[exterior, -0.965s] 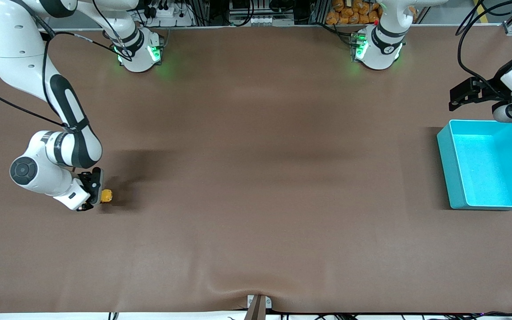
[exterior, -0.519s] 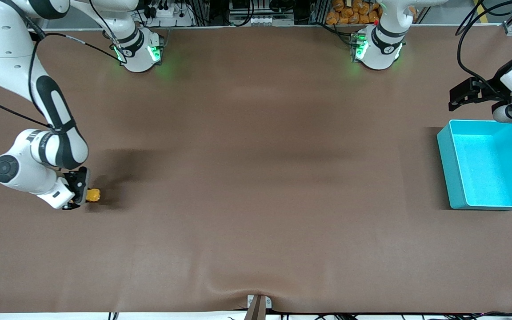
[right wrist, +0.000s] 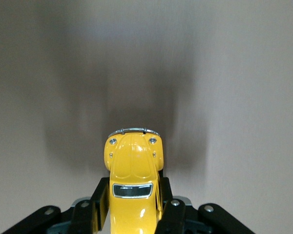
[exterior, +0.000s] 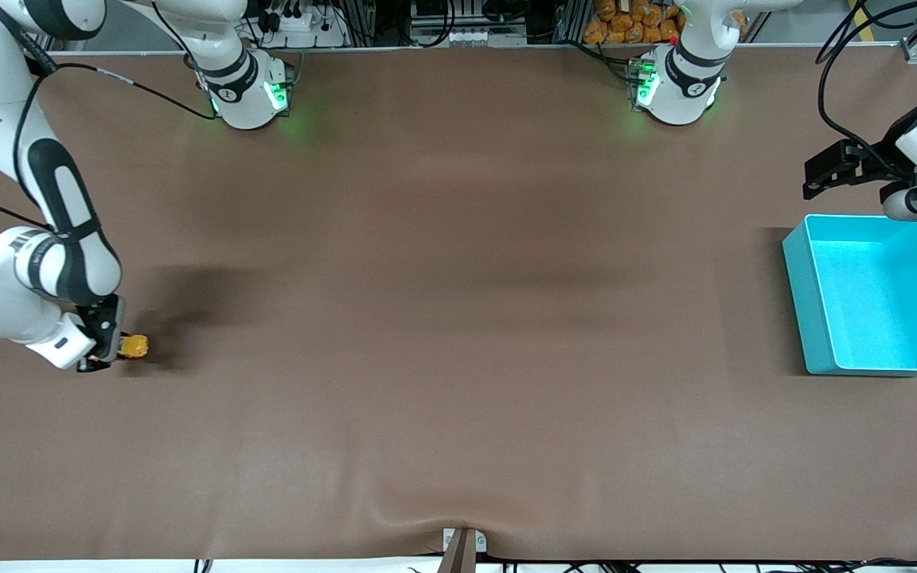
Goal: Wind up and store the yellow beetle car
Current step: 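Drag the held car backward along the table to wind it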
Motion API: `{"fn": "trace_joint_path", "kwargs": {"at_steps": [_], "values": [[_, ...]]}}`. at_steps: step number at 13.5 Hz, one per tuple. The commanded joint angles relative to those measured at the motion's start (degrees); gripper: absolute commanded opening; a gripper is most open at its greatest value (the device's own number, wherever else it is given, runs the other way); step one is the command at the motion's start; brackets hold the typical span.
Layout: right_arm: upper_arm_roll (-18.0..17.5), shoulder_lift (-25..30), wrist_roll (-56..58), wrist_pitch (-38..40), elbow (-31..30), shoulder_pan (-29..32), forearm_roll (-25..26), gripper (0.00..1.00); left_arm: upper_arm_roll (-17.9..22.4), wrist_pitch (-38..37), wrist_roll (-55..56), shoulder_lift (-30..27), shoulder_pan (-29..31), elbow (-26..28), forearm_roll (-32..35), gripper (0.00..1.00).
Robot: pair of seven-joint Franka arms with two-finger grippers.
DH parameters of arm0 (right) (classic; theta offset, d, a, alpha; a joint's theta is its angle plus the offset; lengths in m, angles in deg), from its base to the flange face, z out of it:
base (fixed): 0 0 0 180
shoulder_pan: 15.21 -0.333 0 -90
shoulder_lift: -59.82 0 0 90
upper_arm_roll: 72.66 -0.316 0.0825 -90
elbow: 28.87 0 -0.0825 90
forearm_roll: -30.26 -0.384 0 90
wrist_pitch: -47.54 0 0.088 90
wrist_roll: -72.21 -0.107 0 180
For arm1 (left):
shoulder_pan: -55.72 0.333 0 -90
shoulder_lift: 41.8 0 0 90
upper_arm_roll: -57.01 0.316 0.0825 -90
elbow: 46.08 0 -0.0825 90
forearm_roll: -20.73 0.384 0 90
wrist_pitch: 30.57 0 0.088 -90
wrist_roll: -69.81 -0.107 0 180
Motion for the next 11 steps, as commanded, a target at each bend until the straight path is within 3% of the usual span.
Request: {"fn": "trace_joint_path", "kwargs": {"at_steps": [1,6,7,8,9,11], "values": [[-0.7,-2.6,3.7,0.7,1.5,2.9,-0.8,0.0,-0.1,-0.2,0.1,-0.5,0.1,0.1,-0.5,1.0],[-0.6,-3.6,4.4,0.8,2.5,5.8,-0.8,0.0,0.0,0.1,0.1,-0.5,0.1,0.1,-0.6,1.0],[-0.7,-3.7,4.4,0.8,2.7,5.8,-0.8,0.13,-0.1,0.1,0.1,-0.5,0.1,0.1,-0.6,1.0],[-0.7,-3.6,4.4,0.9,2.9,5.8,-0.8,0.65,-0.1,0.1,0.1,-0.5,0.1,0.1,-0.6,1.0],[-0.8,-3.5,4.4,1.3,3.3,5.9,-0.8,1.0,0.0,0.1,0.1,-0.5,0.1,0.1,-0.6,1.0],[-1.3,-3.1,4.3,6.6,6.6,5.8,-0.8,1.0,0.0,0.2,0.9,-0.5,0.1,0.1,-0.6,1.0]]}}
